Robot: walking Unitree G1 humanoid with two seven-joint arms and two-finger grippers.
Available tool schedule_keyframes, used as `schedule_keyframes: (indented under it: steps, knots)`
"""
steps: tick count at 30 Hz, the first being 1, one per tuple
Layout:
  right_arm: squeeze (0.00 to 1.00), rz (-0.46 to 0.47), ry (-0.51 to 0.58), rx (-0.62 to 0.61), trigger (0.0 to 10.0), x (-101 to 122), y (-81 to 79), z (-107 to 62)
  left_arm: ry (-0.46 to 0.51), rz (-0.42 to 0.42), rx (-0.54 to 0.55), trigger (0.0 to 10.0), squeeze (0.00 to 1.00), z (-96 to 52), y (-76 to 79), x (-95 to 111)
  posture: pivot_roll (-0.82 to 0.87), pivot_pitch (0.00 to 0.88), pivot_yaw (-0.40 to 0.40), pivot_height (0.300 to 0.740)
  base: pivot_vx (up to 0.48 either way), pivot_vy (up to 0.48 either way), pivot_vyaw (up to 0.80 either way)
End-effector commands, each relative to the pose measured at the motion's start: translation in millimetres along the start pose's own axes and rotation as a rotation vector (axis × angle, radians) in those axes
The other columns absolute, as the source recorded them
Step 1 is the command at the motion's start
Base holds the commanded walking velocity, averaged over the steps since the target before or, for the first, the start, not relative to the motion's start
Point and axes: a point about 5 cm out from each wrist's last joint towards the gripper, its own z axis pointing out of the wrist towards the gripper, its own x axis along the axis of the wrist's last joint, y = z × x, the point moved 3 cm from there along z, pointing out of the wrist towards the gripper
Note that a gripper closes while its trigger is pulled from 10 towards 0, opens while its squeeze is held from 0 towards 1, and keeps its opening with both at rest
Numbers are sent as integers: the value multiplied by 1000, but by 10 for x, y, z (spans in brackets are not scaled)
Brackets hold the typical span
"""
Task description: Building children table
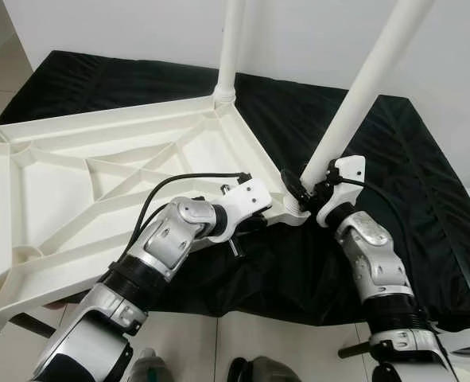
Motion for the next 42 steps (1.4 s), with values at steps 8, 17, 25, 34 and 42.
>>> schedule_keyframes:
  steps: [8, 17, 25, 34, 42]
  knots:
    - [0, -27, -14, 103, 10000, -23, 50, -82, 23, 22, -27, 10000, 0, 53, 77, 82, 35, 14, -89, 740, 0, 0, 0]
    - [0, -55, -119, 261, 0, -81, 309, -283, 24, 30, -37, 10000, 0, 70, 94, 93, 35, 6, -86, 740, 0, 0, 0]
    - [0, -42, -120, 216, 10000, -93, 240, -252, 22, 27, -35, 10000, 0, 56, 90, 84, 37, 17, -90, 740, 0, 0, 0]
    - [0, 32, -31, 82, 10000, -73, -31, -72, 21, 20, -35, 10000, 0, 52, 100, 79, 37, 35, -93, 740, 0, 0, 0]
    - [0, 106, 25, -119, 10000, -45, -241, 79, 21, 13, -37, 10000, 0, 53, 111, 75, 37, 40, -93, 740, 0, 0, 0]
